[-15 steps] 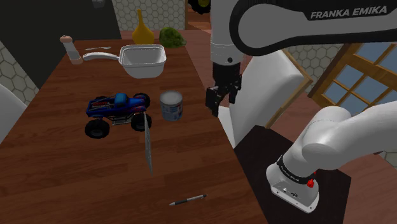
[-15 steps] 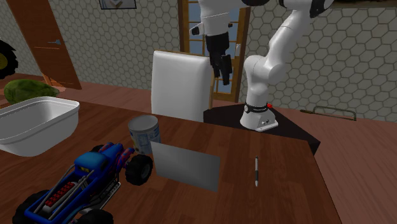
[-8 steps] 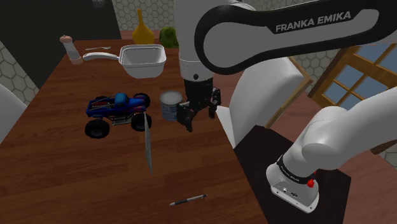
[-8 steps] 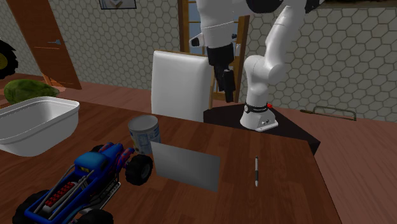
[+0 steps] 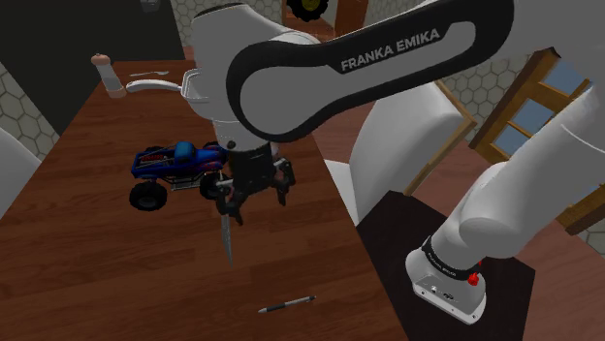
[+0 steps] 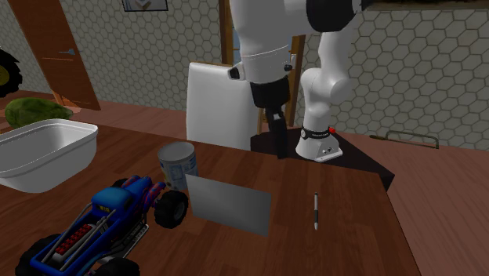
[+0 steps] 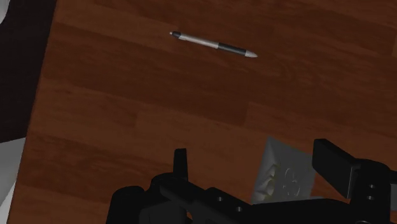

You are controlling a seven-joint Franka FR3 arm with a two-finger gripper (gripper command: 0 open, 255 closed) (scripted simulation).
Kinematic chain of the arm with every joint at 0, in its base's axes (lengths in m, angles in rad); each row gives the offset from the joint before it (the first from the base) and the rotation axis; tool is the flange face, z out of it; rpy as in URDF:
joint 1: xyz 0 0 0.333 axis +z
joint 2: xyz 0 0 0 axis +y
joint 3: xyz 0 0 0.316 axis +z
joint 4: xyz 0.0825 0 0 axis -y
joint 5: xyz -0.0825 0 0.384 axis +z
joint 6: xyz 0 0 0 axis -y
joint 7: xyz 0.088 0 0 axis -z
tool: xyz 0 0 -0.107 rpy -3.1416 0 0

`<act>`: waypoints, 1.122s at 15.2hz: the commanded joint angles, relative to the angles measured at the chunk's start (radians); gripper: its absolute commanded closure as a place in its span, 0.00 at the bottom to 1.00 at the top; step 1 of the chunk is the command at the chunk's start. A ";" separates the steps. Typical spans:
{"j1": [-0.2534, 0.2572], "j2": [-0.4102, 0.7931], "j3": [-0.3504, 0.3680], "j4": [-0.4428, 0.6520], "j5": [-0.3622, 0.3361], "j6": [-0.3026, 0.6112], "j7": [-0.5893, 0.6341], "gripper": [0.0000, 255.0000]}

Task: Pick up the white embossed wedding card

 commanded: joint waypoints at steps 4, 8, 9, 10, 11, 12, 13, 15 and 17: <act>0.043 0.253 0.048 0.187 -0.134 0.034 0.228 0.00; 0.081 0.341 0.040 0.237 -0.184 0.059 0.294 0.00; 0.082 0.346 0.039 0.228 -0.187 0.072 0.294 0.00; 0.083 0.351 0.037 0.220 -0.190 0.084 0.294 0.00; 0.084 0.357 0.036 0.212 -0.193 0.096 0.295 0.00; 0.086 0.362 0.035 0.205 -0.196 0.108 0.295 0.00; 0.087 0.368 0.034 0.197 -0.200 0.120 0.296 0.00; 0.088 0.371 0.033 0.193 -0.202 0.127 0.296 0.00; 0.089 0.371 0.033 0.193 -0.202 0.127 0.297 1.00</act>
